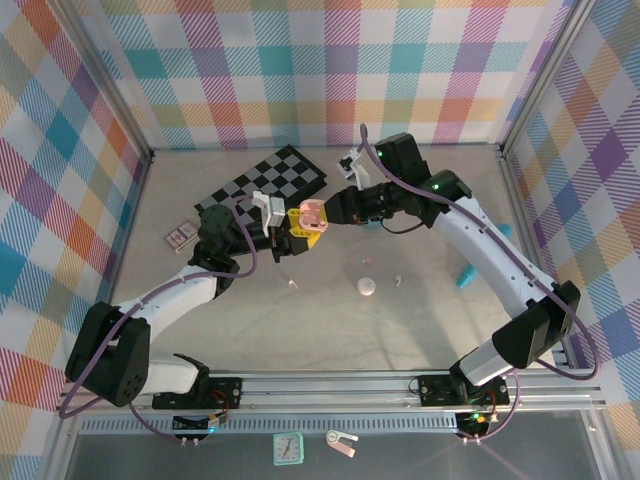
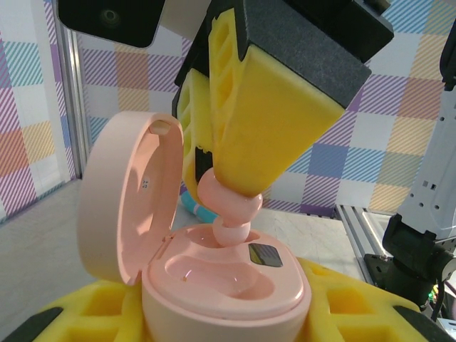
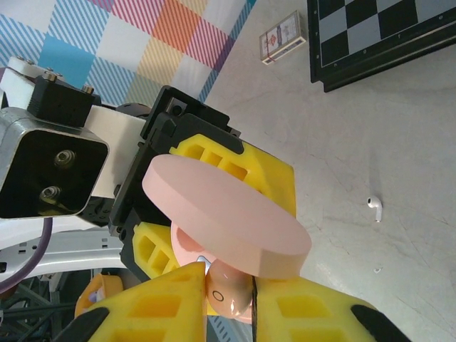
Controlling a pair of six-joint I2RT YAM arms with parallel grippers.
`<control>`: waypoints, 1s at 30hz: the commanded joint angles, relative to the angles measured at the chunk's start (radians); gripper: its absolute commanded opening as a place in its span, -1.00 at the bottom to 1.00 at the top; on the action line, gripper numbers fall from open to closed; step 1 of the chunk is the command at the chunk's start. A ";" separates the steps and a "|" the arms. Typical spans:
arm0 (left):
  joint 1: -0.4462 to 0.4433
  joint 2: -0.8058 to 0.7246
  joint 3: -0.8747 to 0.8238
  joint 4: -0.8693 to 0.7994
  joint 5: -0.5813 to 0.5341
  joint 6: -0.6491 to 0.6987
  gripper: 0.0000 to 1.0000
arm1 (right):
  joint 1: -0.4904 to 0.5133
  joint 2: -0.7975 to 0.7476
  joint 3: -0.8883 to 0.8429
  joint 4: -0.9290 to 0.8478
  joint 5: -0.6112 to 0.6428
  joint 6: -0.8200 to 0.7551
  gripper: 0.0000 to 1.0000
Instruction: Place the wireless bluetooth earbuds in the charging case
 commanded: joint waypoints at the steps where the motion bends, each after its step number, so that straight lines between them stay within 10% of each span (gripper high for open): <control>1: -0.013 -0.025 0.031 0.025 0.023 0.010 -0.40 | 0.010 0.011 0.022 0.016 -0.026 0.002 -0.58; 30: -0.014 -0.038 0.026 0.048 0.012 -0.006 -0.40 | 0.009 -0.019 0.038 -0.061 0.055 -0.028 -0.24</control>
